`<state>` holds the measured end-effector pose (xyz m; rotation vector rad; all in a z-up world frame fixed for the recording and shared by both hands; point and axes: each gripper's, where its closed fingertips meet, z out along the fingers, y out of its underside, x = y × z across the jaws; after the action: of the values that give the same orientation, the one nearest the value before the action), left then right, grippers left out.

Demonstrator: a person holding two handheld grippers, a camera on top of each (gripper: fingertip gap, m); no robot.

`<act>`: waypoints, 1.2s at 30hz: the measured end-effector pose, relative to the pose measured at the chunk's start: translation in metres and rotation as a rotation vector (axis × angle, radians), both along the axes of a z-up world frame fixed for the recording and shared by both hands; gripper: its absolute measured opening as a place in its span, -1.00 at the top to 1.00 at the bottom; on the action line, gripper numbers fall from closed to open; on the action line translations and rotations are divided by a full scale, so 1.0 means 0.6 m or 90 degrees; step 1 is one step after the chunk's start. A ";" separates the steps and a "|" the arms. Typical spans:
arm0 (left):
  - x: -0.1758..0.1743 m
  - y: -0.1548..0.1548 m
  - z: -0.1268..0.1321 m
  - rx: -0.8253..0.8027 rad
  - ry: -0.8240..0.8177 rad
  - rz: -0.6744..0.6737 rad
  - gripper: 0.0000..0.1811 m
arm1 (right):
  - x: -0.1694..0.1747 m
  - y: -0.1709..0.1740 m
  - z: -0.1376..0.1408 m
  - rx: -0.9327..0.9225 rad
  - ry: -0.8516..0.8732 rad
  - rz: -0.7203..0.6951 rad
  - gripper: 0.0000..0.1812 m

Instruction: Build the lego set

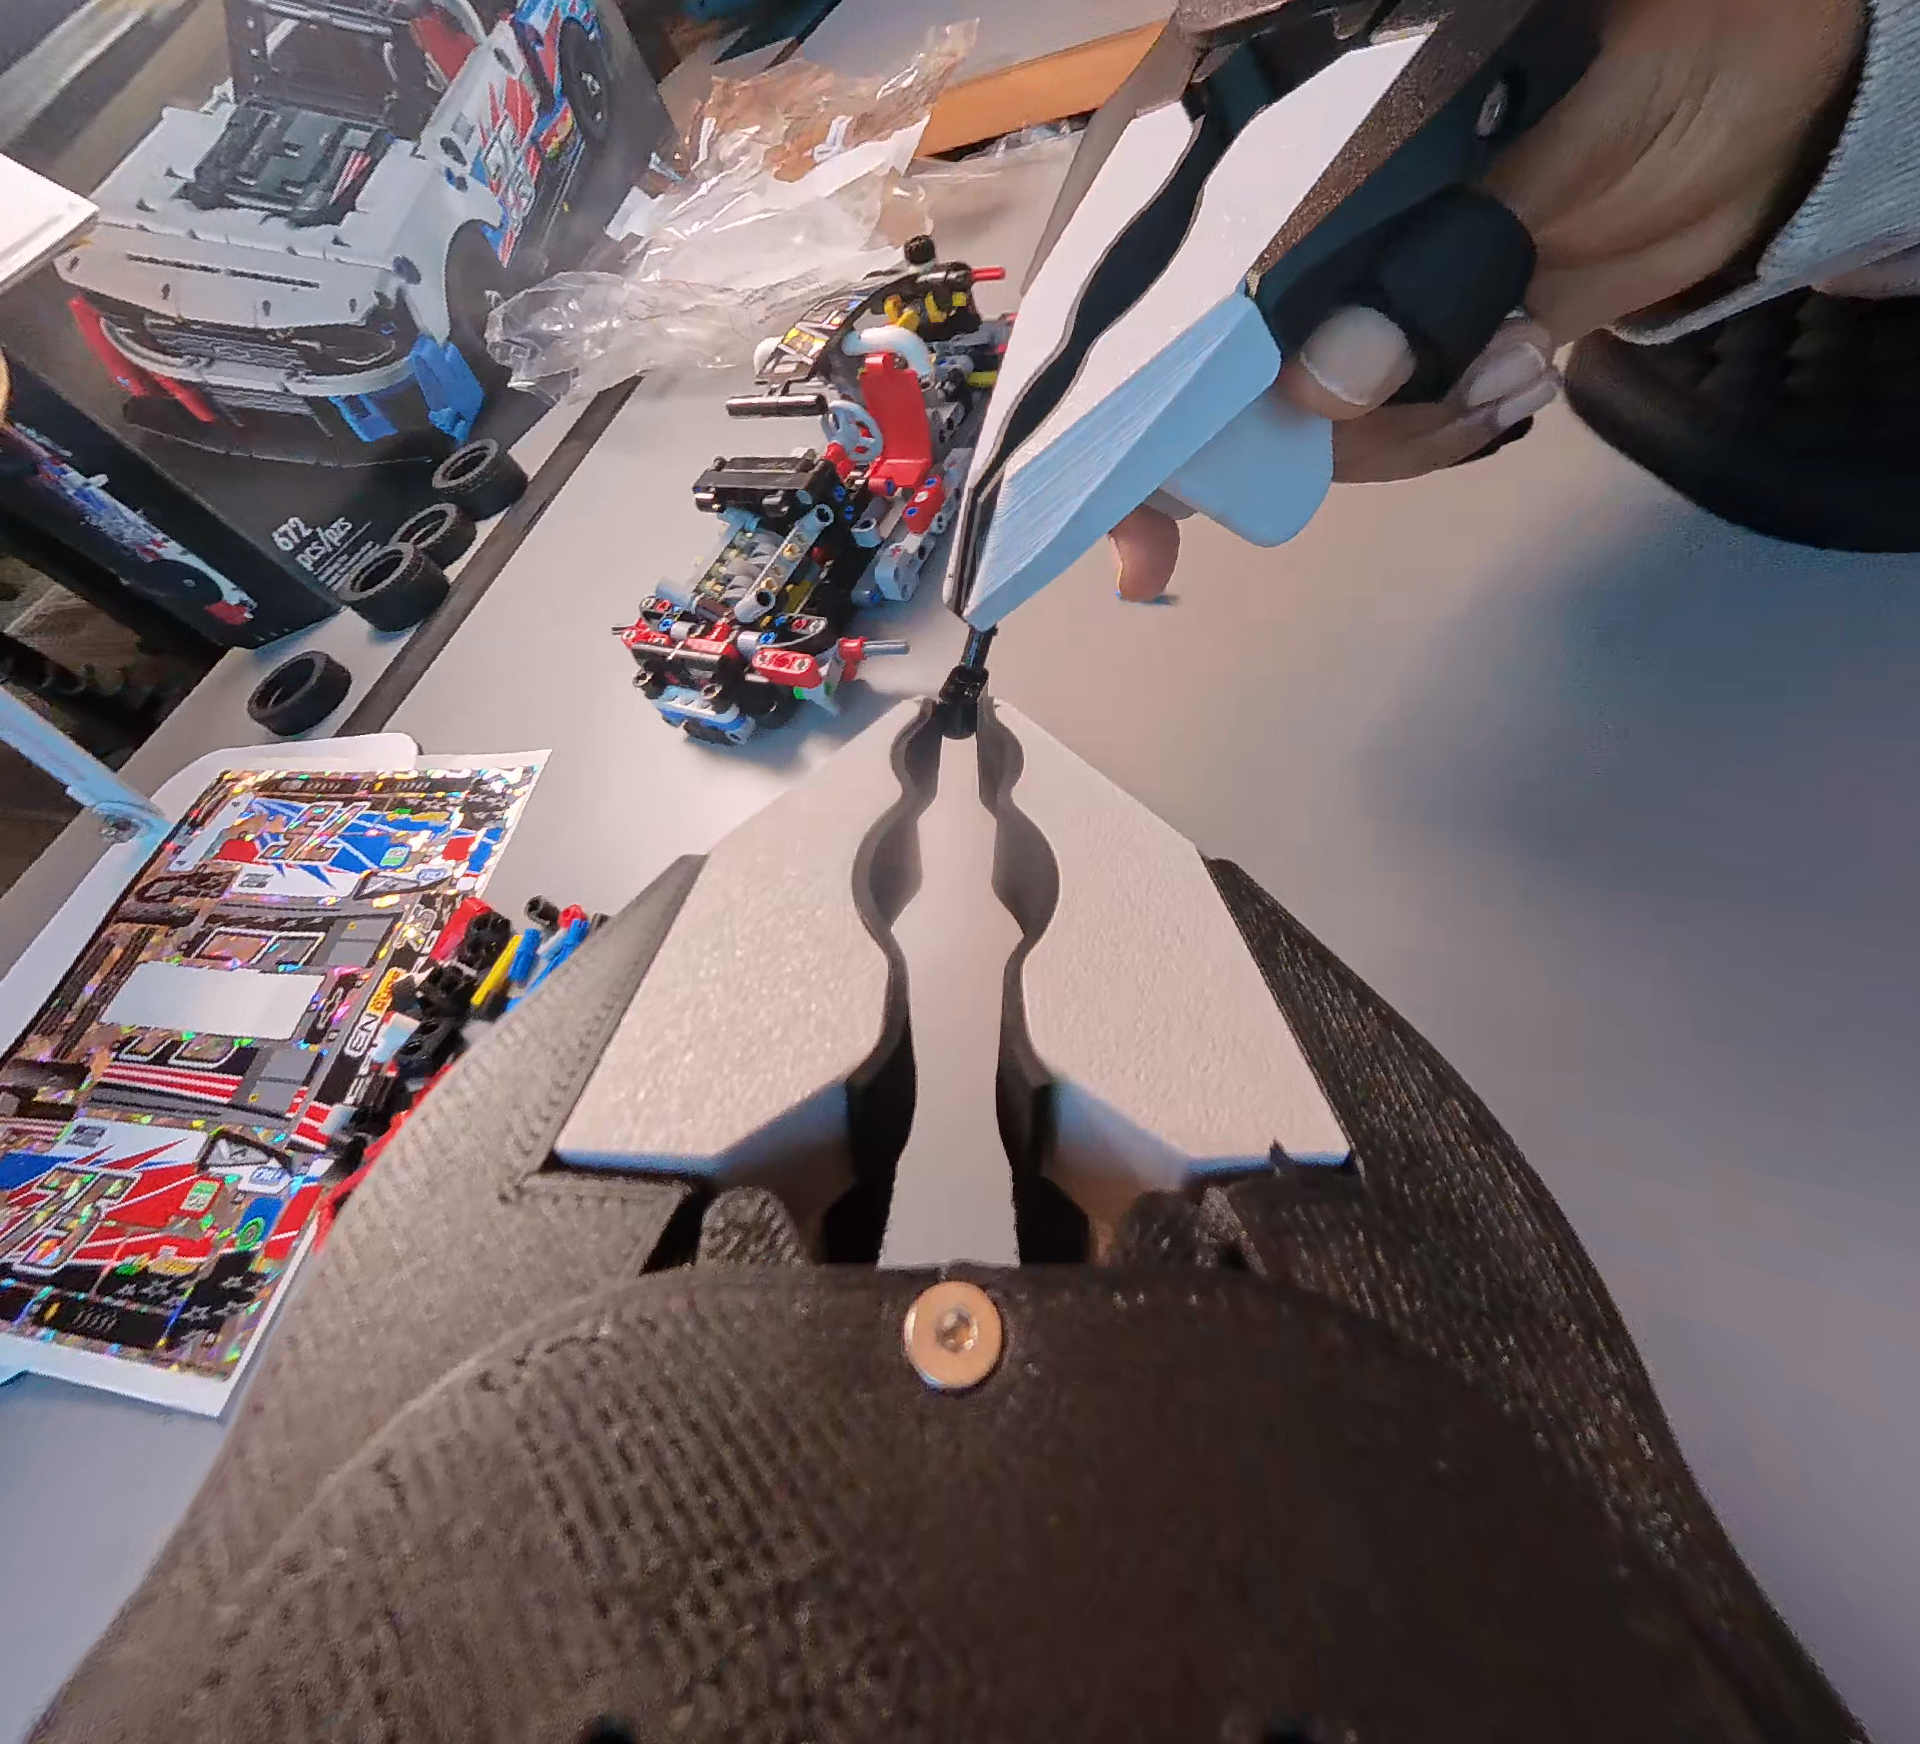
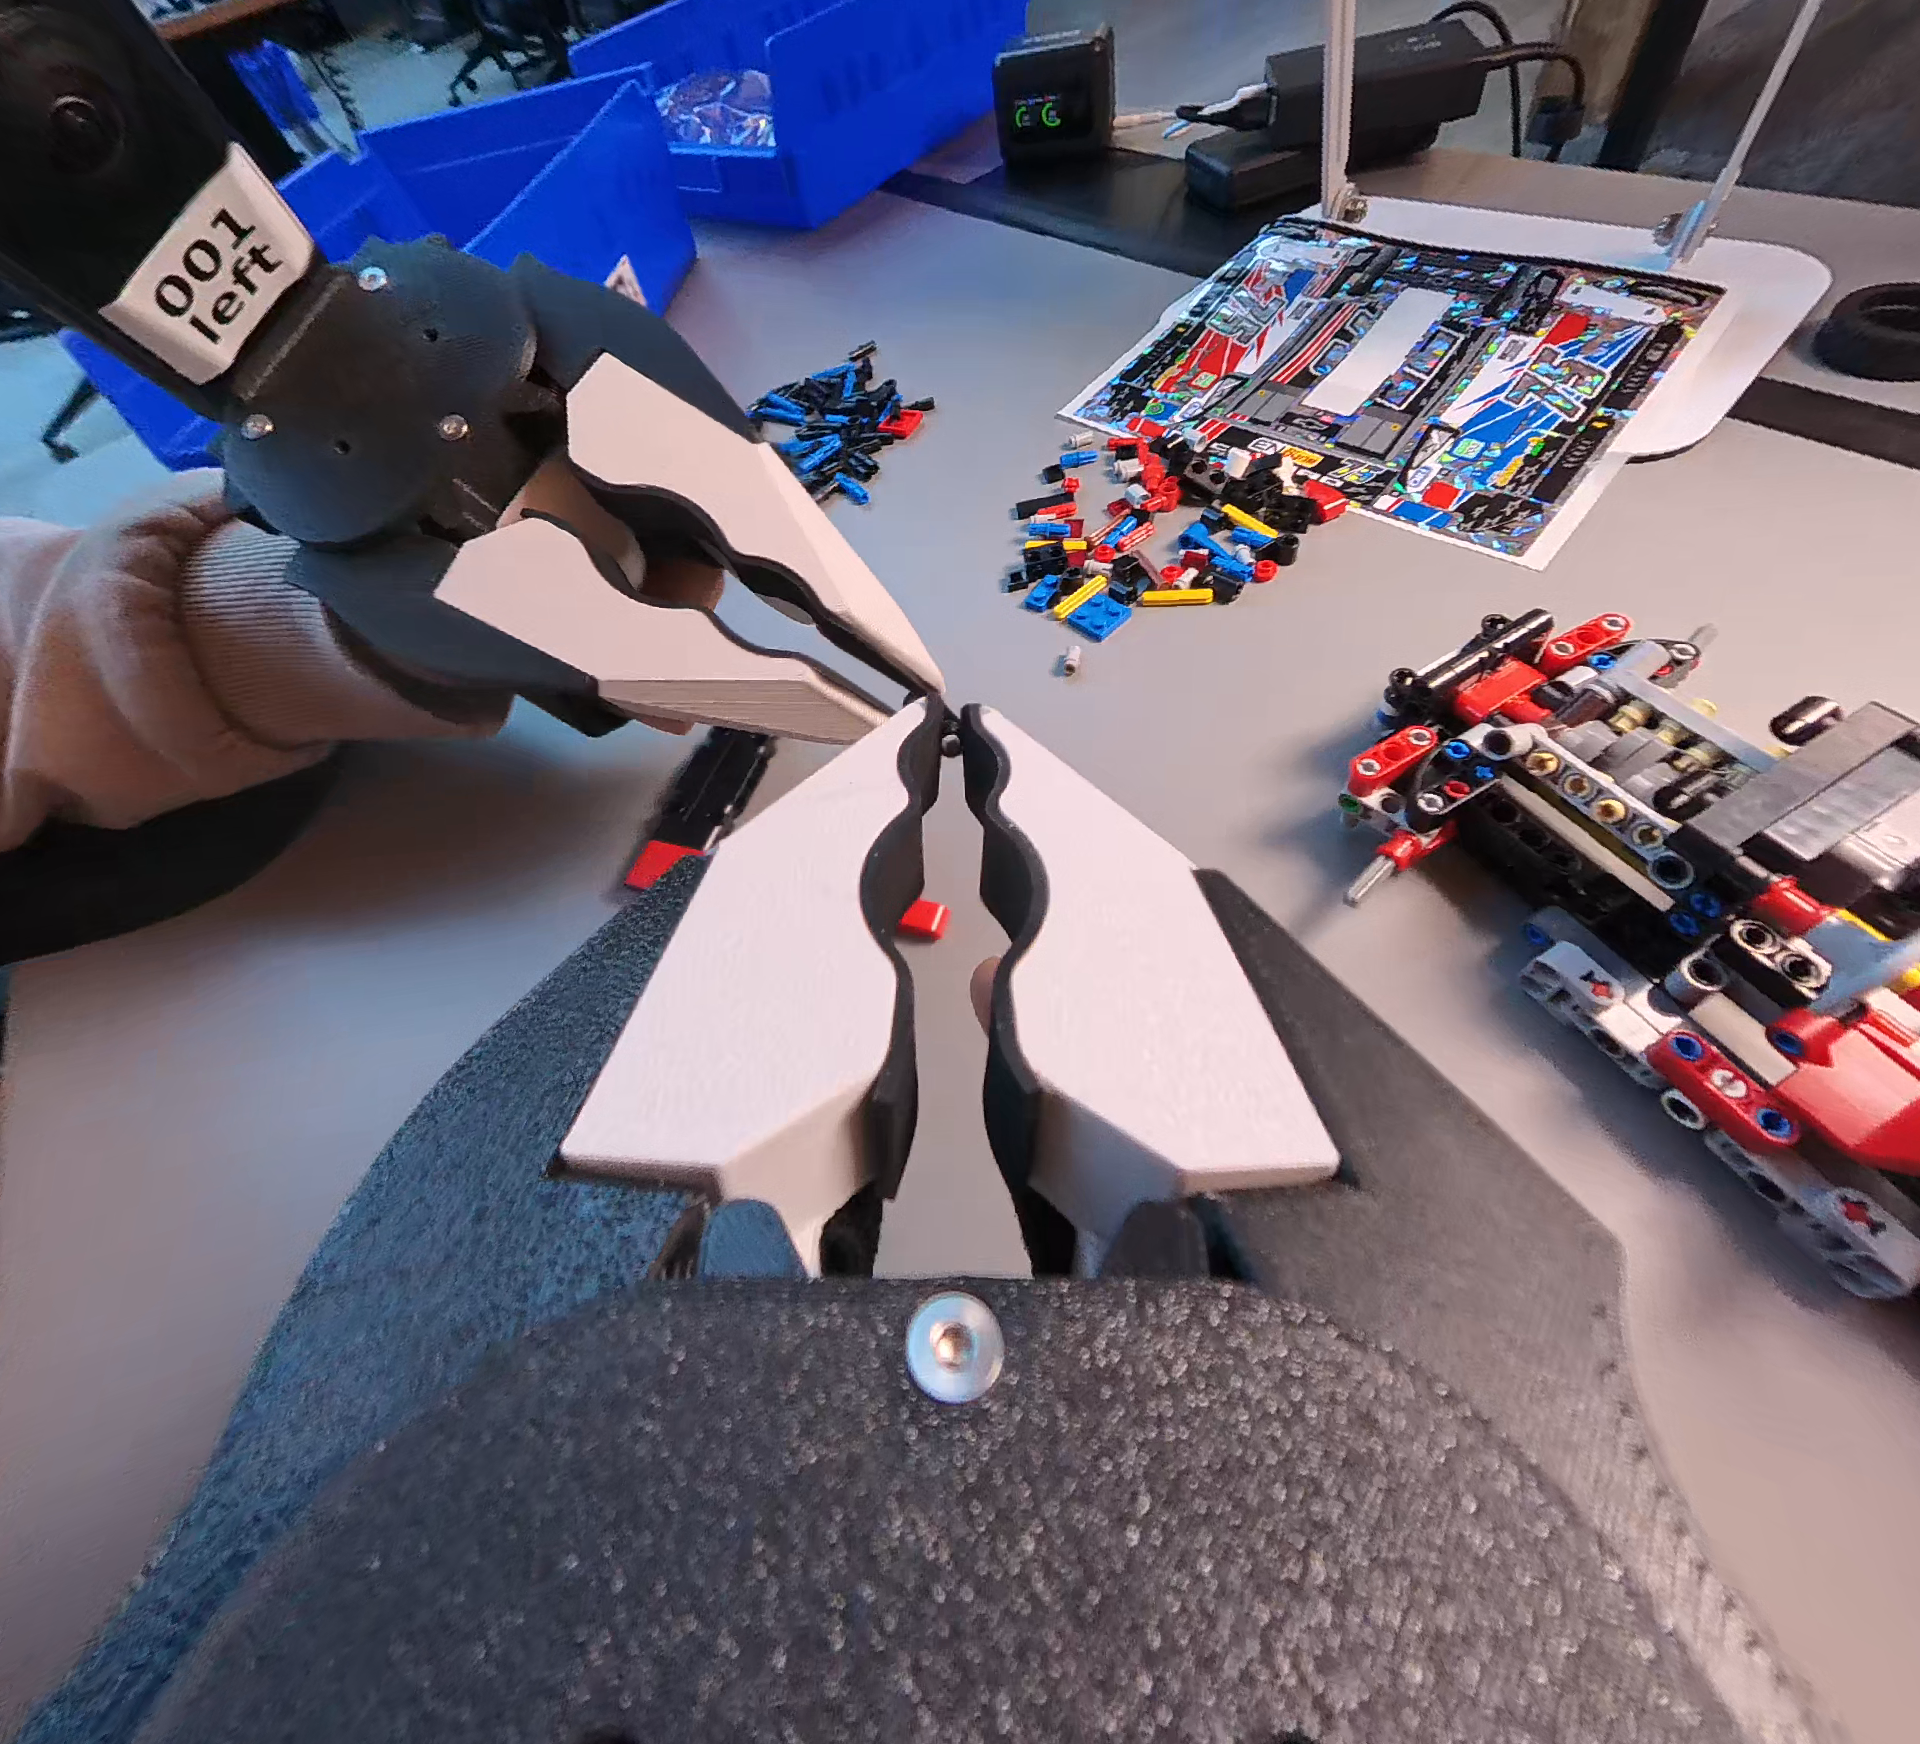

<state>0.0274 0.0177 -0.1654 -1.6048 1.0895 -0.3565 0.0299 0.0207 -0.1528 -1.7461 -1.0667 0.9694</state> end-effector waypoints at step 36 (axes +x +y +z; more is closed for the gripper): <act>-0.052 0.094 -0.123 -0.152 0.140 0.073 0.94 | -0.063 0.098 -0.118 -0.045 -0.224 -0.053 0.99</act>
<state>-0.0038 0.0740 -0.2393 -1.9463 1.1465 -0.2443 -0.0080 0.0792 -0.2235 -2.0536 -1.1771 0.6678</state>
